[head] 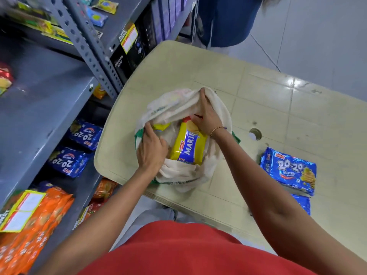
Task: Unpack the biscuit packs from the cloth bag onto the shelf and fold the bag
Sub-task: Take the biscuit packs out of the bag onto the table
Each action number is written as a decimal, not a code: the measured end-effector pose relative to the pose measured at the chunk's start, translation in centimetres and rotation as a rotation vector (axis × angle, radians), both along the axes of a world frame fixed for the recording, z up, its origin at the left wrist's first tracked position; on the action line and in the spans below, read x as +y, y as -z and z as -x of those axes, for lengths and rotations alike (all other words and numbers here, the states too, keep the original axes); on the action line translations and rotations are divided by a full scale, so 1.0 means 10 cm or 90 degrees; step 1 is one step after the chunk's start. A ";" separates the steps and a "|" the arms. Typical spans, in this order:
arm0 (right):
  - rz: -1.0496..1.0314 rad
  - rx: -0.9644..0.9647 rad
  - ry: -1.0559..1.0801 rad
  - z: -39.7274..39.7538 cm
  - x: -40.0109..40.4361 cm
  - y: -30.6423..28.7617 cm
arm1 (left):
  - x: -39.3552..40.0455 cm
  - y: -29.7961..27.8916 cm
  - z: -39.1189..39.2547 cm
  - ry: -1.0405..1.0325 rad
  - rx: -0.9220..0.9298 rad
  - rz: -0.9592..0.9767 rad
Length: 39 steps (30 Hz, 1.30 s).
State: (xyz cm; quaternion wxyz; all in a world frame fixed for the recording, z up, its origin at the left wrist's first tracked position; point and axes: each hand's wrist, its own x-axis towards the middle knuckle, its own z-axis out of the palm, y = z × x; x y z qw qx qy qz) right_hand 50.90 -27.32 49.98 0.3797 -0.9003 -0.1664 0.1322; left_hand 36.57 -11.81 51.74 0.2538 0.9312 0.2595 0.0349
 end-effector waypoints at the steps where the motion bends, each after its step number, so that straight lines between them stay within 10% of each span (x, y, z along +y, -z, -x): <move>1: -0.016 -0.014 0.028 -0.06 0.03 0.00 | 0.05 -0.02 -0.03 -0.006 -0.020 0.004; 11: 0.097 0.051 0.032 -0.35 0.21 0.14 | 0.57 0.05 -0.67 0.006 0.017 -0.029; 18: 0.010 0.043 0.105 -0.45 0.12 0.14 | 0.81 0.35 -0.97 0.155 0.042 0.303; 23: -0.109 0.323 0.126 -0.52 -0.02 0.07 | 0.88 0.39 -0.98 0.193 0.098 0.504; 31: 0.182 0.095 0.306 -0.61 0.10 0.32 | 0.67 0.50 -0.83 0.424 0.138 0.232; 39: 0.209 0.118 0.125 -0.51 0.02 0.23 | 0.93 0.61 -0.75 0.238 0.127 0.127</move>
